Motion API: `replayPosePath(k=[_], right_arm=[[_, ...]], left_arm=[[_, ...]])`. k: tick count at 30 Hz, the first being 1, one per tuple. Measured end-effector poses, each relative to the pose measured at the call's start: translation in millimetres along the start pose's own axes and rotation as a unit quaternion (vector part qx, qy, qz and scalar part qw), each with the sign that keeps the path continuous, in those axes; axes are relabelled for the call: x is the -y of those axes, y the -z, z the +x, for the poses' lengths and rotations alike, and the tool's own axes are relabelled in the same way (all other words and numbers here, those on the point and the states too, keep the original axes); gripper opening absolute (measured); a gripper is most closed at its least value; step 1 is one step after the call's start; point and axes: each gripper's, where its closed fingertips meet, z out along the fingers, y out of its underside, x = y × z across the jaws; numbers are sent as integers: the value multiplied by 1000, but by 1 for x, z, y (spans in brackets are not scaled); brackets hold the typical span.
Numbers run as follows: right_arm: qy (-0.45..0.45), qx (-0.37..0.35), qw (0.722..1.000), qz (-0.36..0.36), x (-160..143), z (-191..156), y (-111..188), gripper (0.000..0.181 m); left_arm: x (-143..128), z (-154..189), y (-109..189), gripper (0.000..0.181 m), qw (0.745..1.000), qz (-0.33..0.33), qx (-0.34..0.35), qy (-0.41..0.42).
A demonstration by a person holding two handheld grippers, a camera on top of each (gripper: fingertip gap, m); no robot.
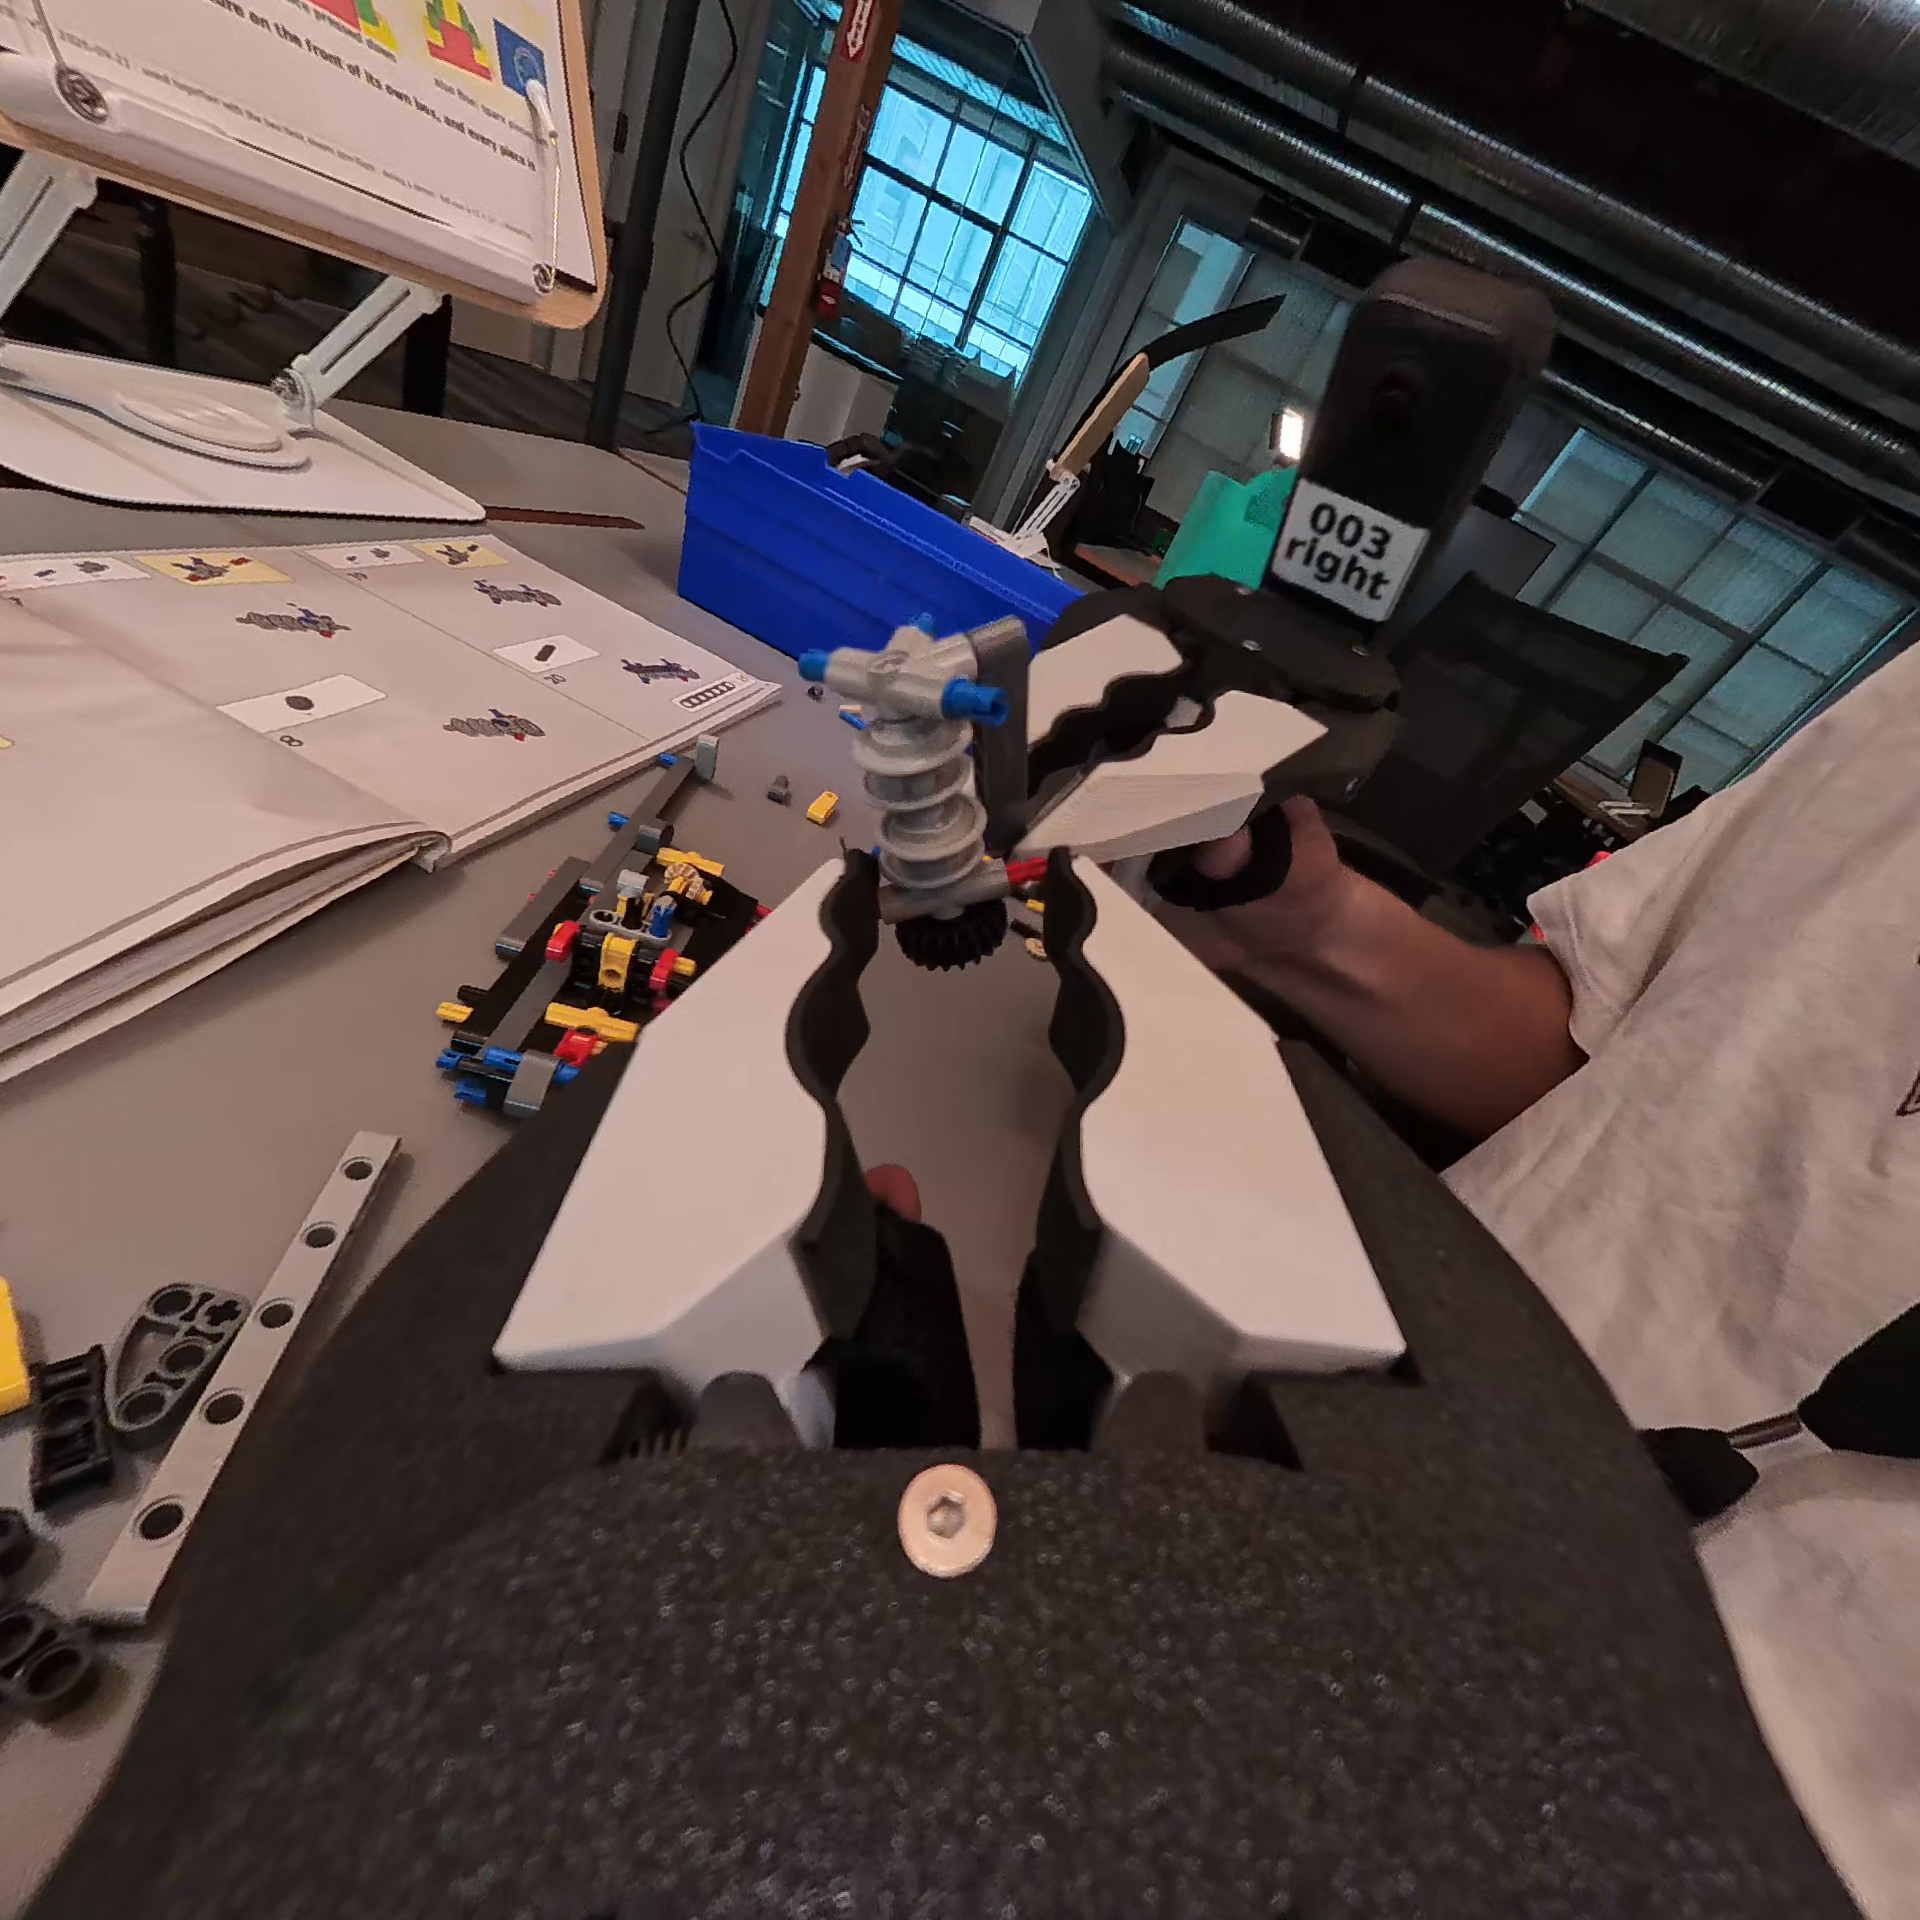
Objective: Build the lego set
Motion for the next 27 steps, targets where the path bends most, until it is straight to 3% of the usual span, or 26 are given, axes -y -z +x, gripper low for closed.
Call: replayPosePath(k=[3,6,10,12,20,27], right_arm=[[-8,-2,1000,-15,-2,0,-1,8],[-119,66,991,9,2,-4,1,8],[-273,194,941,40,3,-14,5,8],[-307,233,921,54,4,-17,7,7],[-318,296,896,88,12,-28,16,7],[-313,301,893,122,16,-25,15,7]], left_arm=[[1,-1,1,31,1000,4,6,-6],[3,3,1,31,1000,9,-3,-11],[5,10,2,30,999,16,-31,-6],[6,14,3,30,999,21,-44,-7],[8,26,3,30,997,30,-71,-14],[14,25,3,30,996,53,-67,-1]])
